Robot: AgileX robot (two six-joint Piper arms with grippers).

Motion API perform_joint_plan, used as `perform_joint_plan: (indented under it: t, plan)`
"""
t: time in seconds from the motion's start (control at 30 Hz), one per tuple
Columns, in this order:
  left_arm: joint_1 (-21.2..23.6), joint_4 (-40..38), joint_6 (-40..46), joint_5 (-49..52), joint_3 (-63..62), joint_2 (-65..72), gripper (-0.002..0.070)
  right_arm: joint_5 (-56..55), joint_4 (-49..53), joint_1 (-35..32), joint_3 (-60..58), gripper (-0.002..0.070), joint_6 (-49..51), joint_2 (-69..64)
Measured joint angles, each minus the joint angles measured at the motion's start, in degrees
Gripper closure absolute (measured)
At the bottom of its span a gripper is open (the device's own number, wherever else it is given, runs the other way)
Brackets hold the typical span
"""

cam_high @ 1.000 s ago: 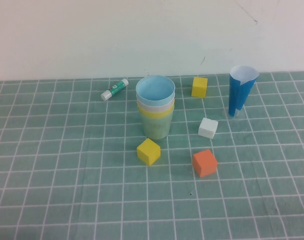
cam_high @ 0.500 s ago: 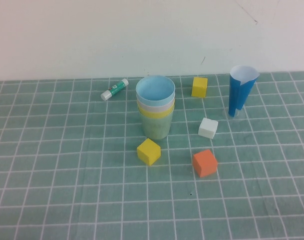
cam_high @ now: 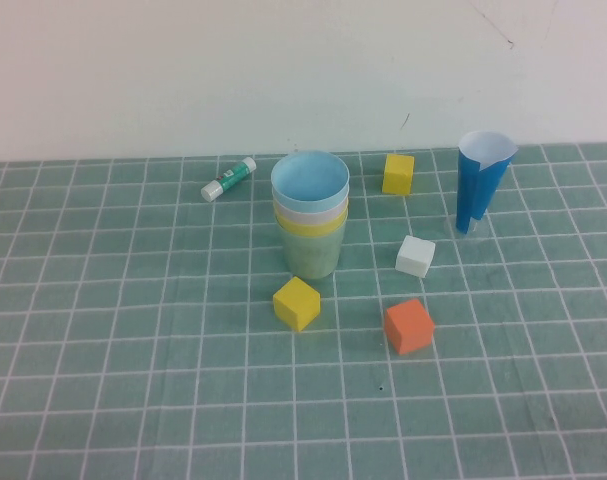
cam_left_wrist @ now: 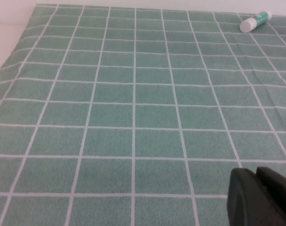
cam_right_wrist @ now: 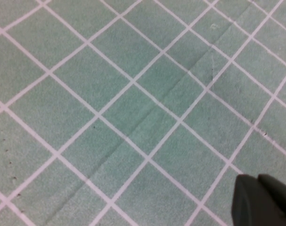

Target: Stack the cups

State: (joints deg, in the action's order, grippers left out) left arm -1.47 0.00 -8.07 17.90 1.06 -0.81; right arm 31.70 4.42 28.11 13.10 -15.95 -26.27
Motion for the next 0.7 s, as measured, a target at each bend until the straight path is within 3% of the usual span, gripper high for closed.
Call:
perform_joint_plan:
  t: [0.7]
  plan:
    - [0.0,-0.44,1.29,0.09,-0.1,0.0,0.0676,0.0,0.0,0.0,0.0,0.0678,0.0,0.0]
